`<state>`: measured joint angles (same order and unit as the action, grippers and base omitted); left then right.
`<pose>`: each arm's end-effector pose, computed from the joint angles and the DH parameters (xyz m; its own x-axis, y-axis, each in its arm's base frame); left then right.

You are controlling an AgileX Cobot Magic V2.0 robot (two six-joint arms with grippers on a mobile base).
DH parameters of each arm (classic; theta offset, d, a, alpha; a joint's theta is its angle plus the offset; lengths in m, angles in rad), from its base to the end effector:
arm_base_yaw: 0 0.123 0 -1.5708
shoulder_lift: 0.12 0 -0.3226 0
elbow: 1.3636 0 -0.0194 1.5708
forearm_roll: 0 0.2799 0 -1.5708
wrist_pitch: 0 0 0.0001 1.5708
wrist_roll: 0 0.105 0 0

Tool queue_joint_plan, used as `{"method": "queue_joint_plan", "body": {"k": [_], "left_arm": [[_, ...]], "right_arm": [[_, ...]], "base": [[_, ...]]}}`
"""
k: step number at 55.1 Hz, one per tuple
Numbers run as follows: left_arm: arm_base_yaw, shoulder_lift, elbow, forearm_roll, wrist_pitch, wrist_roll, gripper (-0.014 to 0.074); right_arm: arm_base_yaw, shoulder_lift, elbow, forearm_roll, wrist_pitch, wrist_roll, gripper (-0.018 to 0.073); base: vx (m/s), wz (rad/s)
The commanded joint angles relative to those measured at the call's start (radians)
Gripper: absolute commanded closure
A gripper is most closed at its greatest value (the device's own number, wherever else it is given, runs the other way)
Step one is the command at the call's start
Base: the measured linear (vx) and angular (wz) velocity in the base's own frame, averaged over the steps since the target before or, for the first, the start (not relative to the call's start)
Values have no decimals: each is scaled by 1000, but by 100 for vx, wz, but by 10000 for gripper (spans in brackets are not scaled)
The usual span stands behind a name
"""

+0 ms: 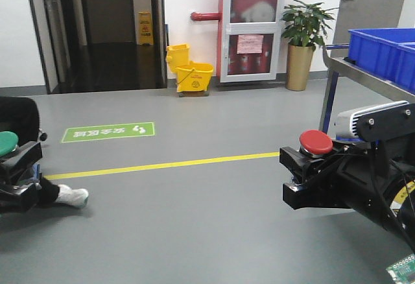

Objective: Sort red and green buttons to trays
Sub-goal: 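Drive the base along the aisle to the cart with trays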

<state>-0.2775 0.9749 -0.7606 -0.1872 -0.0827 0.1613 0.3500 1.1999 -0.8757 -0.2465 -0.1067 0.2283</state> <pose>0.2285 -0.0634 0.3886 -0.0506 -0.0119 -0.9986 0.2580 0.9658 -0.0245 0.2814 0.1056 0.3746 -0.1188 -0.0613 -0.9910 -0.3690 0.9293 -0.0132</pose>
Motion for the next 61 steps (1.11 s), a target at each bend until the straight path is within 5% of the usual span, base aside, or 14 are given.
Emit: {"method": "queue_joint_plan", "body": {"k": [1,61], "left_arm": [[-6,-14,-35,-3,-91,-2,596],[-6,-14,-35,-3,-92,-2,596]], "right_arm": [[-3,-29,-37,3,-87,-1,569],[-3,-29,-37,3,-87,-1,569]], "base": [[44,-17],[42,-28]]}}
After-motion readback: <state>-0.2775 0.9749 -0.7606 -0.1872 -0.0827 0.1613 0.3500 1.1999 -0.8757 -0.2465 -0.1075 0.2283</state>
